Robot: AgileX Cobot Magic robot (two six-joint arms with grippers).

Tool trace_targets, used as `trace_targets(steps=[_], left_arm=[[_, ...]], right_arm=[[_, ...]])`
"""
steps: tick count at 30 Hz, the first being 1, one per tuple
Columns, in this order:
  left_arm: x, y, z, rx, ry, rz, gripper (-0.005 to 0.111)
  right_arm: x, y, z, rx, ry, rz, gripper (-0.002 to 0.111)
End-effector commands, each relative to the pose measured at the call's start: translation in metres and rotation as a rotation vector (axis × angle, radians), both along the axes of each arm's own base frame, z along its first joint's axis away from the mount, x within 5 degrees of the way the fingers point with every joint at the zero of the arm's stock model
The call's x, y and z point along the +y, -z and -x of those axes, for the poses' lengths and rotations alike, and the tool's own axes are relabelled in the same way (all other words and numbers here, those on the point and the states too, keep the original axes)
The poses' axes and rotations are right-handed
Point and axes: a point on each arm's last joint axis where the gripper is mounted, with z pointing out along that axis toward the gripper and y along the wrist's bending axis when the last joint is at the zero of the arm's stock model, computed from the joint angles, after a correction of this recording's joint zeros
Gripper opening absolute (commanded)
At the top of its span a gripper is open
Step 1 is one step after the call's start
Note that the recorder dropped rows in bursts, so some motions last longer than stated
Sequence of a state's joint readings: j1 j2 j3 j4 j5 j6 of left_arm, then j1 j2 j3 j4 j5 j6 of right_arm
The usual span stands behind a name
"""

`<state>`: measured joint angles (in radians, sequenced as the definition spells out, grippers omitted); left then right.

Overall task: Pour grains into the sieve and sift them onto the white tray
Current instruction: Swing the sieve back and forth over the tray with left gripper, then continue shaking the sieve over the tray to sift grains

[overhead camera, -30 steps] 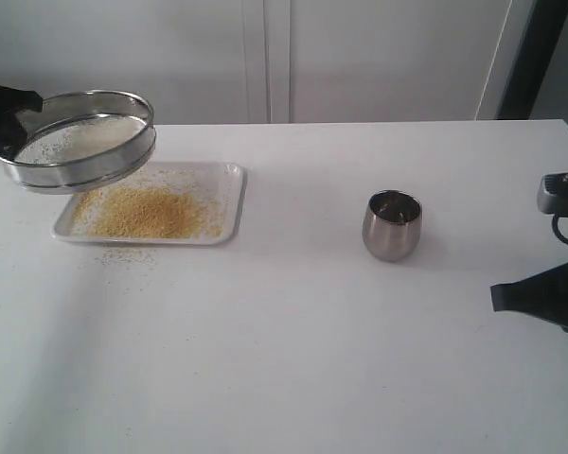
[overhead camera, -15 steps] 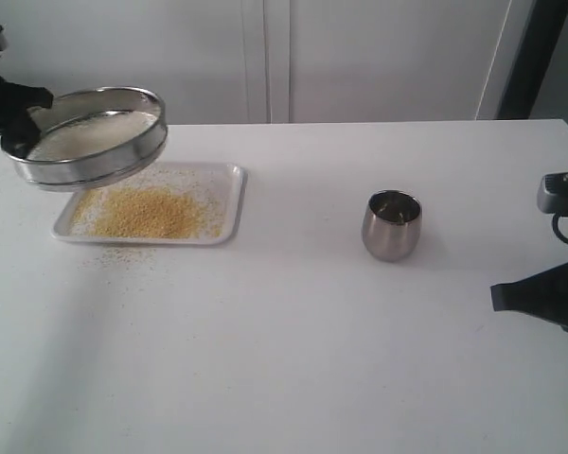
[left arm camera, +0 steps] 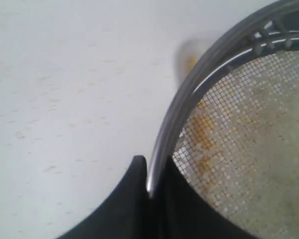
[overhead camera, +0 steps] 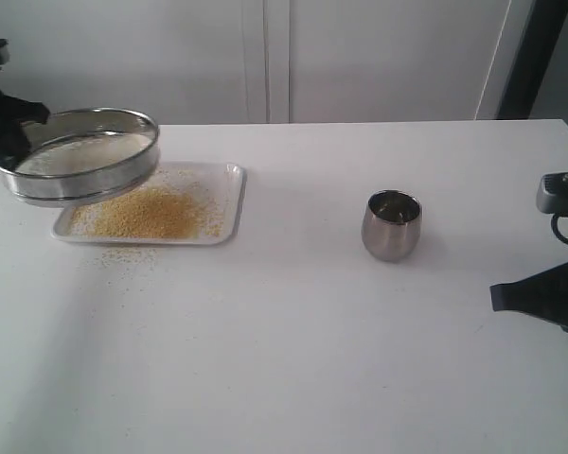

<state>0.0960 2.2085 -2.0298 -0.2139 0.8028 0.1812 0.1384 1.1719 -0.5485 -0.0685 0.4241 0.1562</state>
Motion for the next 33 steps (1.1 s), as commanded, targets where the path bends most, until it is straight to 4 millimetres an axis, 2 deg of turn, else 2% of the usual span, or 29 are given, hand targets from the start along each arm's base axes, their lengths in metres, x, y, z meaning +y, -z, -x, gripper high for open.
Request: trace_targets(steps=[1, 3, 5, 7, 10, 11, 12, 13, 14, 15, 16, 17, 18, 20, 21, 22, 23, 24, 25, 27, 28, 29, 30, 31, 33], left_arm=[[-0.065, -0.013, 0.002, -0.041, 0.132, 0.065, 0.000], [-0.091, -0.013, 0.004, -0.055, 0.202, 0.036, 0.000], [-0.094, -0.013, 0.004, -0.059, 0.209, 0.027, 0.000], [-0.070, -0.012, 0.002, -0.050, 0.173, -0.015, 0.000], [-0.012, -0.010, 0.004, 0.004, 0.036, 0.008, 0.000], [-0.002, -0.010, 0.005, 0.007, 0.004, 0.041, 0.000], [0.000, -0.011, 0.005, 0.005, -0.005, 0.064, 0.000], [-0.004, -0.012, 0.003, -0.010, -0.006, 0.083, 0.000], [-0.016, -0.014, 0.001, -0.032, 0.007, 0.104, 0.000], [-0.054, -0.013, -0.002, -0.057, 0.078, 0.113, 0.000], [-0.070, -0.011, -0.002, -0.065, 0.126, 0.101, 0.000], [-0.097, -0.010, 0.001, -0.073, 0.211, 0.054, 0.000], [-0.099, -0.010, 0.002, -0.067, 0.211, 0.052, 0.000], [-0.069, -0.008, 0.001, -0.042, 0.167, 0.012, 0.000], [-0.032, -0.007, 0.001, -0.011, 0.091, 0.019, 0.000], [-0.015, -0.007, 0.003, 0.007, 0.040, 0.043, 0.000], [0.000, -0.007, 0.004, 0.013, 0.003, 0.077, 0.000], [0.001, -0.008, 0.003, 0.007, -0.004, 0.094, 0.000], [-0.005, -0.008, 0.001, -0.011, 0.002, 0.114, 0.000], [-0.032, -0.007, -0.003, -0.040, 0.059, 0.129, 0.000], [-0.053, -0.005, -0.004, -0.047, 0.099, 0.126, 0.000], [-0.082, 0.000, -0.003, -0.047, 0.177, 0.115, 0.000], [-0.097, 0.000, -0.002, -0.055, 0.221, 0.102, 0.000], [-0.098, 0.001, -0.002, -0.058, 0.231, 0.088, 0.000], [-0.066, -0.001, -0.004, -0.059, 0.178, 0.052, 0.000]], right_arm=[[-0.002, 0.000, 0.001, -0.005, 0.007, 0.004, 0.000], [-0.002, 0.000, 0.001, -0.005, 0.007, 0.004, 0.000], [-0.002, 0.000, 0.001, -0.005, 0.007, 0.004, 0.000], [-0.002, 0.000, 0.001, -0.005, 0.007, 0.004, 0.000], [-0.002, 0.000, 0.000, -0.007, 0.007, 0.004, 0.000], [-0.002, 0.000, 0.001, -0.005, 0.007, 0.004, 0.000], [-0.002, 0.000, 0.001, -0.005, 0.007, 0.004, 0.000], [-0.002, 0.000, 0.001, -0.005, 0.007, 0.004, 0.000], [-0.002, 0.000, 0.000, -0.007, 0.007, 0.004, 0.000], [-0.002, 0.000, 0.000, -0.007, 0.007, 0.004, 0.000], [-0.002, 0.000, 0.000, -0.007, 0.007, 0.004, 0.000], [-0.002, 0.000, 0.000, -0.007, 0.007, 0.004, 0.000], [-0.002, 0.000, 0.000, -0.007, 0.007, 0.004, 0.000], [-0.002, 0.000, 0.000, -0.007, 0.007, 0.004, 0.000], [-0.002, 0.000, 0.001, -0.004, 0.007, 0.005, 0.000], [-0.002, 0.000, 0.001, -0.004, 0.007, 0.005, 0.000], [-0.002, 0.000, 0.001, -0.004, 0.007, 0.005, 0.000], [-0.002, 0.000, 0.001, -0.004, 0.007, 0.005, 0.000], [-0.002, 0.000, 0.001, -0.004, 0.007, 0.005, 0.000], [-0.002, 0.000, 0.001, -0.004, 0.007, 0.005, 0.000], [-0.002, 0.000, 0.001, -0.004, 0.007, 0.005, 0.000], [-0.002, 0.000, 0.000, -0.007, 0.007, 0.004, 0.000], [-0.002, 0.000, 0.000, -0.007, 0.007, 0.004, 0.000], [-0.002, 0.000, 0.000, -0.007, 0.007, 0.004, 0.000], [-0.002, 0.000, 0.000, -0.008, 0.007, 0.004, 0.000]])
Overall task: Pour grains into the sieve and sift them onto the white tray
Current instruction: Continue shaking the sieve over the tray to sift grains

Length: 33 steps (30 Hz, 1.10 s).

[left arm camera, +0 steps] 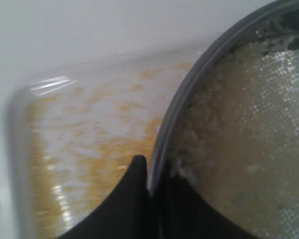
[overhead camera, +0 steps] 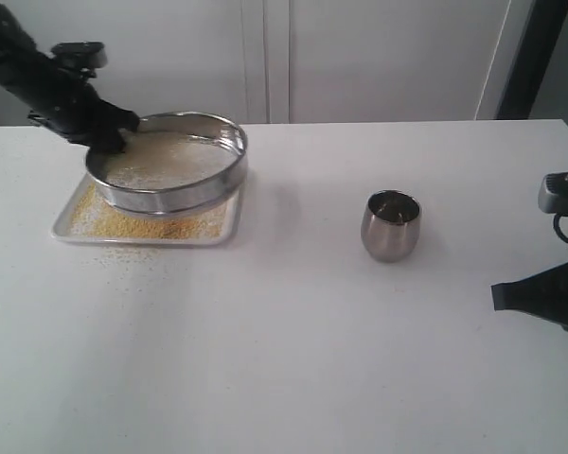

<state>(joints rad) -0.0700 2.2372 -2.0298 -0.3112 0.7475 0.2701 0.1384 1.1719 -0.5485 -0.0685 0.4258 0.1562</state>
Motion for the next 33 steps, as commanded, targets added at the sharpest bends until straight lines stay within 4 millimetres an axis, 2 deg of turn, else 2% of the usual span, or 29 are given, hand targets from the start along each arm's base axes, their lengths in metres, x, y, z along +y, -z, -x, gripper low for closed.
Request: trace_targets(steps=[1, 4, 6, 8, 9, 10, 11, 13, 16, 17, 19, 20, 21, 22, 23, 24, 25, 27, 28, 30, 31, 33], left_arm=[[0.042, -0.013, 0.002, 0.000, -0.066, 0.000, 0.000], [0.084, -0.018, 0.006, 0.024, -0.154, 0.014, 0.000], [0.086, -0.019, 0.006, 0.025, -0.164, 0.048, 0.000], [0.065, -0.018, 0.004, 0.020, -0.117, 0.074, 0.000], [0.047, -0.016, 0.003, 0.011, -0.068, 0.065, 0.000], [0.014, -0.015, 0.005, 0.001, 0.030, 0.032, 0.000], [0.004, -0.014, 0.006, -0.002, 0.062, 0.012, 0.000], [0.000, -0.015, 0.009, 0.011, 0.082, -0.007, 0.000], [0.038, -0.015, 0.010, 0.048, 0.009, -0.030, 0.000], [0.074, -0.018, 0.010, 0.060, -0.103, 0.003, 0.000], [0.091, -0.024, 0.012, 0.048, -0.147, 0.041, 0.000], [0.086, -0.024, 0.011, 0.043, -0.137, 0.050, 0.000], [0.058, -0.022, 0.009, 0.041, -0.072, 0.053, 0.000], [0.042, -0.020, 0.009, 0.036, -0.034, 0.048, 0.000], [0.005, -0.016, 0.009, 0.030, 0.046, 0.025, 0.000], [-0.013, -0.014, 0.011, 0.023, 0.087, -0.004, 0.000], [-0.011, -0.014, 0.011, 0.023, 0.086, -0.016, 0.000], [0.032, -0.015, 0.009, 0.042, 0.010, -0.050, 0.000], [0.074, -0.018, 0.011, 0.062, -0.086, -0.022, 0.000], [0.104, -0.023, 0.014, 0.063, -0.169, 0.062, 0.000], [0.101, -0.024, 0.013, 0.057, -0.168, 0.090, 0.000], [0.061, -0.021, 0.007, 0.031, -0.092, 0.096, 0.000]], right_arm=[[-0.002, 0.000, 0.000, -0.010, 0.006, 0.004, 0.000], [-0.002, 0.000, 0.000, -0.007, 0.007, 0.004, 0.000], [-0.002, 0.000, 0.000, -0.007, 0.007, 0.004, 0.000], [-0.002, 0.000, 0.000, -0.007, 0.007, 0.004, 0.000], [-0.002, 0.000, 0.000, -0.007, 0.007, 0.004, 0.000], [-0.002, 0.000, 0.000, -0.007, 0.007, 0.004, 0.000], [-0.002, 0.000, 0.000, -0.007, 0.007, 0.004, 0.000], [-0.002, 0.000, 0.000, -0.007, 0.007, 0.004, 0.000], [-0.002, 0.000, 0.000, -0.007, 0.007, 0.004, 0.000], [-0.002, 0.000, 0.000, -0.007, 0.007, 0.004, 0.000], [-0.002, 0.000, 0.000, -0.007, 0.007, 0.004, 0.000], [-0.002, 0.000, 0.000, -0.009, 0.007, 0.004, 0.000], [-0.002, 0.000, 0.000, -0.009, 0.007, 0.004, 0.000], [-0.002, 0.000, 0.000, -0.009, 0.007, 0.004, 0.000], [-0.002, 0.000, 0.000, -0.009, 0.007, 0.004, 0.000], [-0.002, 0.000, 0.000, -0.009, 0.007, 0.004, 0.000], [-0.002, 0.000, 0.000, -0.009, 0.007, 0.004, 0.000], [-0.002, 0.000, 0.000, -0.009, 0.007, 0.004, 0.000], [-0.002, 0.000, 0.001, -0.005, 0.007, 0.005, 0.000], [-0.002, 0.000, 0.000, -0.006, 0.007, 0.004, 0.000], [-0.002, 0.000, 0.000, -0.006, 0.007, 0.004, 0.000], [-0.002, 0.000, 0.000, -0.006, 0.007, 0.004, 0.000]])
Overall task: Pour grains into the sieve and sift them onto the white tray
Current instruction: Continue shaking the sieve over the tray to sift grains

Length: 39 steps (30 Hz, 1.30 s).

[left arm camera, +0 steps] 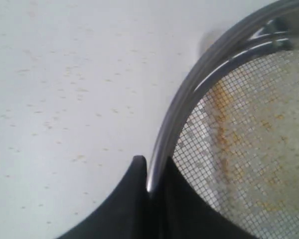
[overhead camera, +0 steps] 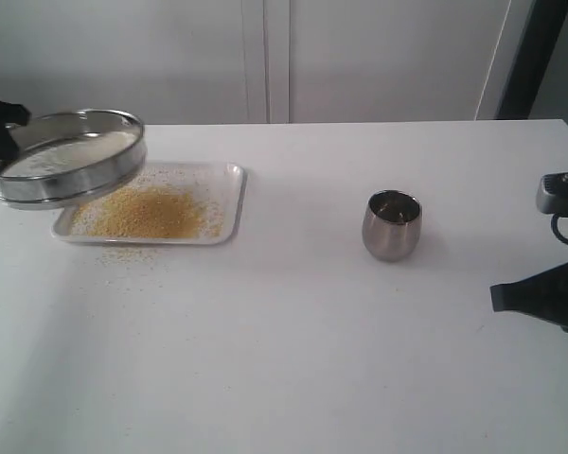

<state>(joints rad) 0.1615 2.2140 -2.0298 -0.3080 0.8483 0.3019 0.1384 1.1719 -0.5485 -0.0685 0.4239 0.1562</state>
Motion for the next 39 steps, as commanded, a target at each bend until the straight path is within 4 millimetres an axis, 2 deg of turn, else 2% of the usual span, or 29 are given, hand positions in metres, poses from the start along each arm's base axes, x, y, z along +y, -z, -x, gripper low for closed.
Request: trace_targets(steps=[1, 3, 4, 5, 6, 8, 10, 12, 13, 14, 16, 18, 20, 22, 23, 24, 26, 31, 34, 36, 39], left_arm=[[-0.075, -0.010, -0.004, -0.044, 0.121, 0.103, 0.000], [-0.138, -0.005, 0.000, -0.069, 0.280, 0.058, 0.000], [-0.148, -0.002, 0.001, -0.069, 0.299, 0.029, 0.000], [-0.150, -0.001, 0.001, -0.071, 0.303, 0.000, 0.000], [-0.145, 0.000, 0.000, -0.069, 0.294, -0.024, 0.000], [-0.119, 0.000, -0.002, -0.048, 0.248, -0.066, 0.000], [-0.081, -0.002, -0.003, -0.018, 0.174, -0.051, 0.000], [-0.053, -0.005, -0.002, -0.012, 0.097, 0.004, 0.000], [-0.045, -0.007, -0.002, -0.018, 0.068, 0.039, 0.000], [-0.044, -0.009, -0.003, -0.028, 0.057, 0.070, 0.000], [-0.062, -0.009, -0.005, -0.047, 0.084, 0.082, 0.000], [-0.095, -0.005, -0.008, -0.069, 0.138, 0.080, 0.000], [-0.137, 0.000, -0.007, -0.090, 0.200, 0.098, 0.000], [-0.163, 0.001, -0.005, -0.110, 0.241, 0.098, 0.000], [-0.169, 0.001, -0.004, -0.115, 0.256, 0.083, 0.000], [-0.168, 0.002, -0.004, -0.115, 0.259, 0.067, 0.000], [-0.153, 0.002, -0.006, -0.105, 0.239, 0.042, 0.000], [-0.074, -0.002, -0.006, -0.038, 0.137, 0.079, 0.000], [-0.047, -0.006, -0.005, -0.038, 0.092, 0.082, 0.000], [-0.050, -0.006, -0.005, -0.047, 0.095, 0.083, 0.000], [-0.085, -0.006, -0.008, -0.079, 0.146, 0.091, 0.000]], right_arm=[[-0.002, 0.000, 0.001, -0.004, 0.007, 0.005, 0.000], [-0.002, 0.000, 0.001, -0.004, 0.007, 0.005, 0.000], [-0.002, 0.000, 0.000, -0.007, 0.007, 0.004, 0.000], [-0.002, 0.000, 0.000, -0.007, 0.007, 0.004, 0.000], [-0.002, 0.000, 0.000, -0.007, 0.007, 0.004, 0.000], [-0.002, 0.000, 0.000, -0.007, 0.007, 0.004, 0.000], [-0.002, 0.000, 0.000, -0.007, 0.007, 0.004, 0.000], [-0.002, 0.000, 0.000, -0.007, 0.007, 0.004, 0.000], [-0.002, 0.000, 0.000, -0.007, 0.007, 0.004, 0.000], [-0.002, 0.000, 0.000, -0.007, 0.007, 0.004, 0.000], [-0.002, 0.000, 0.000, -0.007, 0.007, 0.004, 0.000], [-0.002, 0.000, 0.000, -0.007, 0.007, 0.004, 0.000], [-0.002, 0.000, 0.000, -0.007, 0.007, 0.004, 0.000], [-0.002, 0.000, 0.000, -0.007, 0.007, 0.004, 0.000], [-0.002, 0.000, 0.000, -0.007, 0.007, 0.004, 0.000], [-0.002, 0.000, 0.000, -0.007, 0.007, 0.004, 0.000], [-0.002, 0.000, 0.000, -0.007, 0.007, 0.004, 0.000], [-0.002, 0.000, 0.000, -0.005, 0.023, -0.007, 0.000], [-0.002, 0.000, 0.000, -0.005, 0.024, -0.008, 0.000], [-0.002, 0.000, 0.000, -0.005, 0.024, -0.008, 0.000], [-0.002, 0.000, 0.000, -0.005, 0.024, -0.008, 0.000]])
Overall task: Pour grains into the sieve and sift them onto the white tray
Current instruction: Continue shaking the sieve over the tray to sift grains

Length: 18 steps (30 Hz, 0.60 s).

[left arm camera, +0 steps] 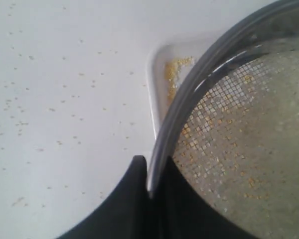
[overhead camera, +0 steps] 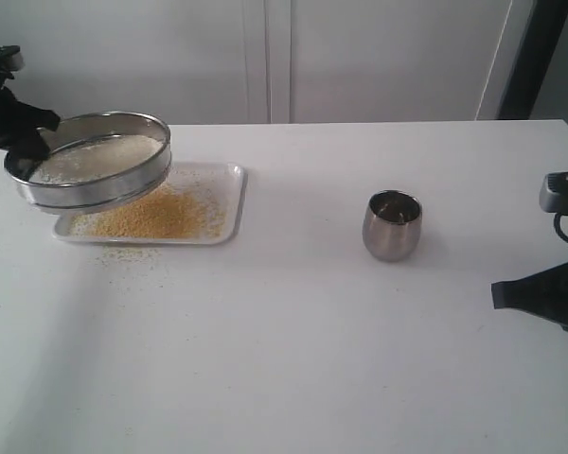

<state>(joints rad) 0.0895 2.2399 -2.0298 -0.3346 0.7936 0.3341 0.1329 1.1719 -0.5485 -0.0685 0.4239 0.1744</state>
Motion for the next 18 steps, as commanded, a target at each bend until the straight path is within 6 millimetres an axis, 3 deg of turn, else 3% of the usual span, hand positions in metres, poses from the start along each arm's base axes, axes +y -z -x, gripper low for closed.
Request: trace_targets(steps=[1, 3, 5, 10, 18], left_arm=[[-0.063, -0.015, 0.001, -0.046, 0.094, 0.098, 0.000], [-0.077, -0.015, 0.001, -0.059, 0.122, 0.102, 0.000], [-0.078, -0.015, 0.001, -0.063, 0.122, 0.102, 0.000], [-0.057, -0.014, 0.002, -0.038, 0.099, 0.082, 0.000], [-0.053, -0.029, 0.009, -0.098, 0.081, 0.035, 0.000]], right_arm=[[-0.001, 0.000, 0.001, -0.006, 0.003, 0.003, 0.000], [-0.001, 0.000, 0.001, -0.004, 0.003, 0.003, 0.000], [-0.001, 0.000, 0.001, -0.004, 0.003, 0.003, 0.000], [-0.001, 0.000, 0.001, -0.004, 0.003, 0.003, 0.000], [-0.001, 0.000, 0.001, -0.006, 0.003, 0.003, 0.000]])
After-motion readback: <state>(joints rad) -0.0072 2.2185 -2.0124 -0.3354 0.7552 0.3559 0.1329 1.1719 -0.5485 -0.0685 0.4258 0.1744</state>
